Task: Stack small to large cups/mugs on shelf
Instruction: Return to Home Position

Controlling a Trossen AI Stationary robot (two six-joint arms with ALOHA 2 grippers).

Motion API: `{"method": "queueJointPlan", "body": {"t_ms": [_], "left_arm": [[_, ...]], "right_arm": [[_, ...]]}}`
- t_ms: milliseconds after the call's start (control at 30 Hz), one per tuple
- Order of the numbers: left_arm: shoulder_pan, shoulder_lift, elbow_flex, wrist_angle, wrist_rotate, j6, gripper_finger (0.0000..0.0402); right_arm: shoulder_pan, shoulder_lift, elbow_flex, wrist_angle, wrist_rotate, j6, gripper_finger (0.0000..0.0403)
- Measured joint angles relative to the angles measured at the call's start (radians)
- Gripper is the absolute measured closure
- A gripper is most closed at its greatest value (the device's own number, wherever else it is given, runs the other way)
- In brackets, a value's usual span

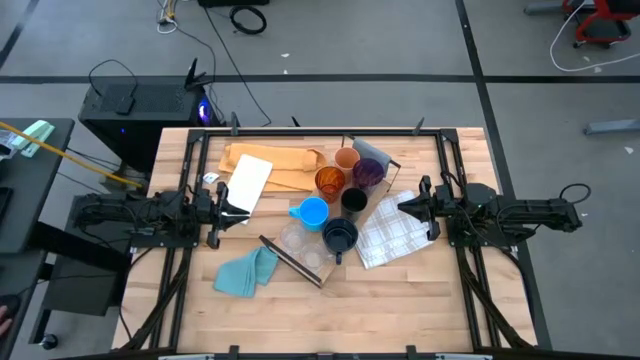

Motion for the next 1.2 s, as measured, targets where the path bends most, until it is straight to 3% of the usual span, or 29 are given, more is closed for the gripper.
{"method": "queueJointPlan", "body": {"t_ms": [1200], "left_arm": [[0.0,0.0,0.0,0.0,0.0,0.0,0.0344]], "right_arm": [[0.0,0.0,0.0,0.0,0.0,0.0,0.0366]]}}
